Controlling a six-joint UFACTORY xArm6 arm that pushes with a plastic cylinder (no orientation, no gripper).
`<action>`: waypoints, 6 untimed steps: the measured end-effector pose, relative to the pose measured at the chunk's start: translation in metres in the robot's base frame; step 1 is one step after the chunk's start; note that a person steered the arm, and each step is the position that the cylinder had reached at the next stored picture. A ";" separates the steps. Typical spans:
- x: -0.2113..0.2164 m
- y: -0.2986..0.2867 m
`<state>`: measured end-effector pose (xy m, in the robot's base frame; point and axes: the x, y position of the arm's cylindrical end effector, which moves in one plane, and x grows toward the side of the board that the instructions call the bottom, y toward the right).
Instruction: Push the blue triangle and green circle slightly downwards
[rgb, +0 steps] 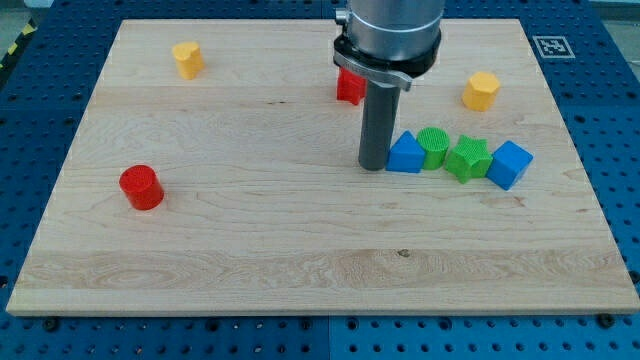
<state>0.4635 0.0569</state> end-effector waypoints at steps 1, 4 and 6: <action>-0.004 -0.013; -0.067 0.014; -0.036 0.041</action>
